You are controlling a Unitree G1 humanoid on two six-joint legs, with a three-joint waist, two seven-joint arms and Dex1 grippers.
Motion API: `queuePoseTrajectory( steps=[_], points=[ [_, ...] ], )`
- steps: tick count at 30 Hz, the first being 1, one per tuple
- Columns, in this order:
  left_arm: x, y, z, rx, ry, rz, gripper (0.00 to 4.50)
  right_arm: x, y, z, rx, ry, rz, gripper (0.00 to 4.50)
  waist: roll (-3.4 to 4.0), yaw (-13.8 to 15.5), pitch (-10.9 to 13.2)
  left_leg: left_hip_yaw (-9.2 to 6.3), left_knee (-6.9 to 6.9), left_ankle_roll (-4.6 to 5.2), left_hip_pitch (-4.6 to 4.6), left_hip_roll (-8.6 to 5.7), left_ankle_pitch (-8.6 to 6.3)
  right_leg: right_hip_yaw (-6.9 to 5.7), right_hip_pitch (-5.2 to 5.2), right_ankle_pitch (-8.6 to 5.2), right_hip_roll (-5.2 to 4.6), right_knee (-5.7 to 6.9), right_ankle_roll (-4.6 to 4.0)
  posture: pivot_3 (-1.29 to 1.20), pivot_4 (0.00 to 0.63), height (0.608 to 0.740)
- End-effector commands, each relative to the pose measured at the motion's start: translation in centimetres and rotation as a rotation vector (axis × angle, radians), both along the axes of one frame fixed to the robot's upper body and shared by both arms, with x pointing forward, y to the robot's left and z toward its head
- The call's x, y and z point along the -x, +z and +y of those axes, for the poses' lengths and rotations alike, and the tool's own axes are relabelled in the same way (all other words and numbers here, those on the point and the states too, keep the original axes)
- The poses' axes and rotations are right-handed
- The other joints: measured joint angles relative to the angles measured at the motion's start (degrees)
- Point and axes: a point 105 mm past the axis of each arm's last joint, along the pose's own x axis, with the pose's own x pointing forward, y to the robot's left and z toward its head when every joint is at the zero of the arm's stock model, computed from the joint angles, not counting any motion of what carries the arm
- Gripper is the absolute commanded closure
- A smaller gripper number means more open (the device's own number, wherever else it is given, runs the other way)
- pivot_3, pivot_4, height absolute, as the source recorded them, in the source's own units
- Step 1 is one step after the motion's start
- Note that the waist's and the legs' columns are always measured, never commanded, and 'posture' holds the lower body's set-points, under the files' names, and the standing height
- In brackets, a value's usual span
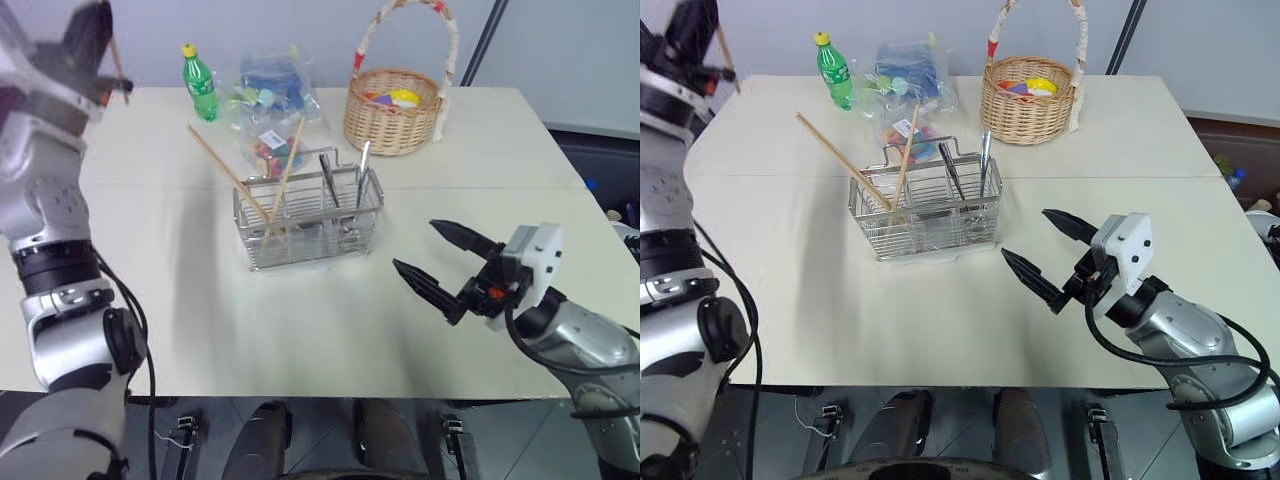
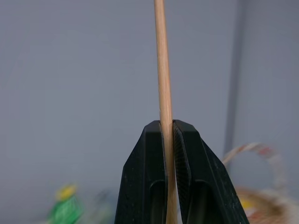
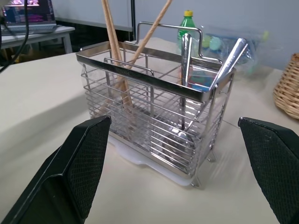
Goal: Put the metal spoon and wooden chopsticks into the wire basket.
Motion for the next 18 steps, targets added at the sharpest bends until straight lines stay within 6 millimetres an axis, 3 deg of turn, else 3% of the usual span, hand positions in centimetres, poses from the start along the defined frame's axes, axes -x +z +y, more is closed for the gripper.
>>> queuePoseTrajectory(
  steps=[1, 6, 18],
  points=[
    [2.2, 2.2, -2.7, 0.028, -0.204, -0.081, 4.42, 0.4, 1.0, 0.2, -0.003, -0.009, -0.059, 0.0, 0.02, 0.0, 0.0, 0.0, -0.01, 0.0, 0.03, 0.0, 0.0, 0.0, 0.03, 0.0, 0.0, 0.01, 0.0, 0.0, 0.15, 0.74],
    [2.7, 2.2, -5.2, 0.053, -0.371, -0.067, 4.42, 0.2, 0.8, 0.3, -0.009, -0.014, -0.057, 0.0, 0.02, -0.1, 0.0, 0.0, 0.1, 0.0, 0.03, 0.02, 0.0, 0.0, 0.04, 0.0, 0.06, 0.04, 0.0, 0.0, 0.15, 0.74],
    [2.6, -3.5, -10.6, 0.014, -0.567, 0.115, 4.42, -1.0, 0.3, 0.5, -0.01, -0.063, -0.067, 0.0, 0.02, 0.0, 0.0, -0.01, 0.15, 0.01, 0.01, 0.02, 0.0, 0.02, 0.06, 0.0, 0.08, 0.03, 0.0, 0.0, 0.15, 0.74]
  ],
)
